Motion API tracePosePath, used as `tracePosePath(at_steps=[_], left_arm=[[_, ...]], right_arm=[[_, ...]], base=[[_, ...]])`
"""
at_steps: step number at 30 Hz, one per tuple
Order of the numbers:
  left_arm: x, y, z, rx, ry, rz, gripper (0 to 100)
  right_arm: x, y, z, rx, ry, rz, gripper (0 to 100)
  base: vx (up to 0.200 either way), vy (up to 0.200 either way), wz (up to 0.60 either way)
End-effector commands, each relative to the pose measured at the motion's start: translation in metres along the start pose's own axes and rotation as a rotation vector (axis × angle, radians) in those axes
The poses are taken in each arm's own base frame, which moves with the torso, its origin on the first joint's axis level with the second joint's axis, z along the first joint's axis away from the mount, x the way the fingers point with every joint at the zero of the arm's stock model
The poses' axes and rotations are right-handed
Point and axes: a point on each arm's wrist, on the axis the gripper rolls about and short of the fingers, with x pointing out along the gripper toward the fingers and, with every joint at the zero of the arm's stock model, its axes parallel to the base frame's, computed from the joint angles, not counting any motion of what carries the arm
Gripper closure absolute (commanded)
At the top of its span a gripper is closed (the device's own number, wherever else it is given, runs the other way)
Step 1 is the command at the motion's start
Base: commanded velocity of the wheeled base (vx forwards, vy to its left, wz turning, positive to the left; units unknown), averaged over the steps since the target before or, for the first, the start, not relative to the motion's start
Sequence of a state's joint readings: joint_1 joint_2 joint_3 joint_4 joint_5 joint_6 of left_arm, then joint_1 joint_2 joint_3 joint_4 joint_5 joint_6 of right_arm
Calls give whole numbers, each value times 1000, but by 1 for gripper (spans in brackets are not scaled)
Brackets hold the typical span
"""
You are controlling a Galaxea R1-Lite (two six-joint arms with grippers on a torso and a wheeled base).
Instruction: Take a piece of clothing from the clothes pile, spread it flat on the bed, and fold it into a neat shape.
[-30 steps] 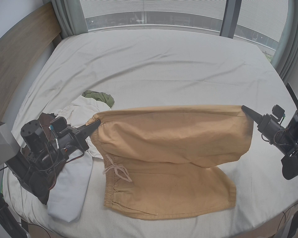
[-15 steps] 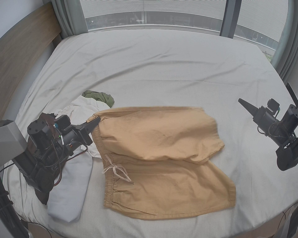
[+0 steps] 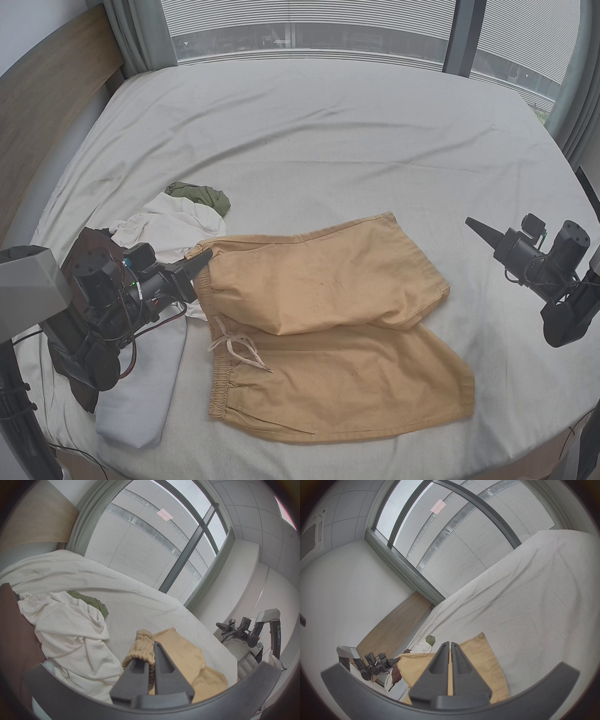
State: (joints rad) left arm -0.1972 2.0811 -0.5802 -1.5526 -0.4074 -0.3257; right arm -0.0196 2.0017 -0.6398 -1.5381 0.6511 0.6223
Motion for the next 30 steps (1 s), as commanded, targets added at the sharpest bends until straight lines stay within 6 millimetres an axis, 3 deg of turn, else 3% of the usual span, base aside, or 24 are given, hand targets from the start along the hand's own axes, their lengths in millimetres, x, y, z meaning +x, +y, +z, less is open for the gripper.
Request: tracePosePath(at_steps=[1, 8, 21, 22, 30], left_arm=[[1, 4, -2, -3, 3, 9, 100], [7, 10, 0, -4, -23, 38, 100], [25, 26, -14, -9, -37, 121, 100], [25, 26, -14, -9, -37, 121, 0], [26, 33, -7, -4, -68, 149, 0]], right_arm=[[0, -3, -8, 18, 21, -11, 100], [1, 2, -9, 17, 27, 2, 100], [-4, 1, -17, -5, 52, -13, 100], [-4, 1, -18, -6, 54, -14, 100], [-7, 2, -22, 2, 67, -21, 100]], base=[[0, 0, 0], [0, 0, 0], [0, 0, 0], [0, 0, 0], [0, 0, 0]])
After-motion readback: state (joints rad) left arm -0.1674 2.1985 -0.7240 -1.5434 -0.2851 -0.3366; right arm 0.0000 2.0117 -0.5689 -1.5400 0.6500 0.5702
